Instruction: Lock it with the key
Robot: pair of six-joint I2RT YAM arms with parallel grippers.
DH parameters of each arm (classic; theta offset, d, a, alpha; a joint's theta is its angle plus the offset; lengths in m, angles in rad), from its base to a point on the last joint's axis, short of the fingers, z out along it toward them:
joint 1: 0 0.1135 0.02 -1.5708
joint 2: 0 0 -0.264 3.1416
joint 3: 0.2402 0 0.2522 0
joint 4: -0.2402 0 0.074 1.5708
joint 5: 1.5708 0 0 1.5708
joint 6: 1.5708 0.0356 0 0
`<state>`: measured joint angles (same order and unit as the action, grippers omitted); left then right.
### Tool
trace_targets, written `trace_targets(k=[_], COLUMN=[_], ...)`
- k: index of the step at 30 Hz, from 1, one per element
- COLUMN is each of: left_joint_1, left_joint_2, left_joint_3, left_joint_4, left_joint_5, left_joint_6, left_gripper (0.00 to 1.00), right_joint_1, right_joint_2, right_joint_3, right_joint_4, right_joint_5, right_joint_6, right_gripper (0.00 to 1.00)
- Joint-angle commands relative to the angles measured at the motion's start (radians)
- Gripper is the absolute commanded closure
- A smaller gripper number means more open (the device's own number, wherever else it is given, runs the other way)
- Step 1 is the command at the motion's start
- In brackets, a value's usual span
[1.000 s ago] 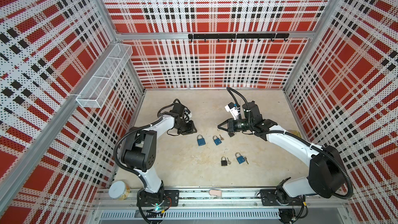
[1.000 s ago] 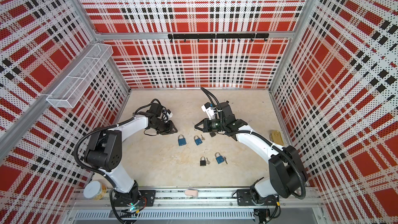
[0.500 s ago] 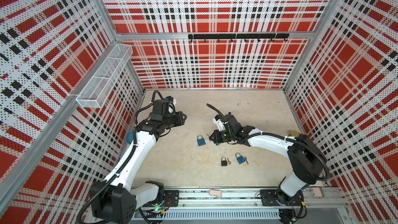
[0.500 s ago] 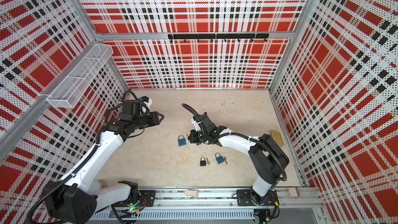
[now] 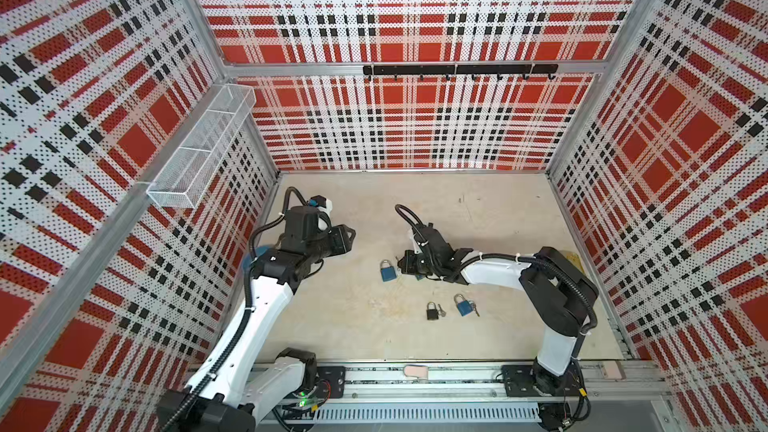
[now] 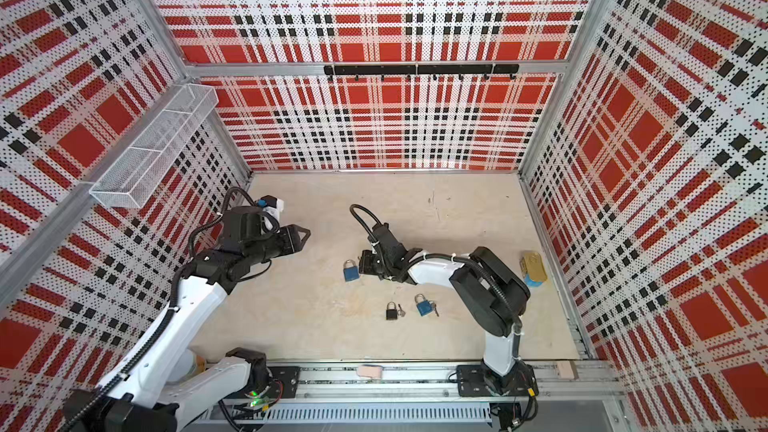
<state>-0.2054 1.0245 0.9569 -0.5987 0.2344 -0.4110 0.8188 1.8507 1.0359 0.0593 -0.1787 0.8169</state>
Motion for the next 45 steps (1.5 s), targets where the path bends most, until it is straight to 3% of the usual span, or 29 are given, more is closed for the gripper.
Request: trace_targets(k=[1,16,25,30,39,45], left_joint_1=[0.009,0.016,0.018,0.020,0.017,-0.043], left_joint_2=[-0.019,-0.026,-0.018,-0.016,-0.020,-0.027], left_joint_3=[-0.025,-0.030,-0.032,-0.035,-0.038,-0.023], left_joint_4=[0.009,0.016,0.019,0.022,0.020,0.017], left_joint_5=[0.024,0.045,0.046,0.050,0.014,-0.102], left_joint_6=[-0.004,-0.012,-0.012,-0.012,-0.015,-0.005], left_gripper=[0.54,0.54,0.53,0.54,0.53,0.53], right_joint_1=[0.014,0.021,0.021,0.022,0.021,0.009], right_joint_2=[0.029,0.102,0.101,0.091,-0.050,-0.212], right_joint_3=[0.030,0.038,0.041,0.043,0.051,0.062], right_joint_4=[0.060,0.057,0.044,0.029,-0.114,-0.259], right_joint_5=[0.031,0.034,0.041,0.045,0.120,0.190], right_joint_6=[0.034,0.060,0.057,0.053,-0.033,-0.179], right_gripper=[1.00,0.97,0.77,0.75,0.74,0.72])
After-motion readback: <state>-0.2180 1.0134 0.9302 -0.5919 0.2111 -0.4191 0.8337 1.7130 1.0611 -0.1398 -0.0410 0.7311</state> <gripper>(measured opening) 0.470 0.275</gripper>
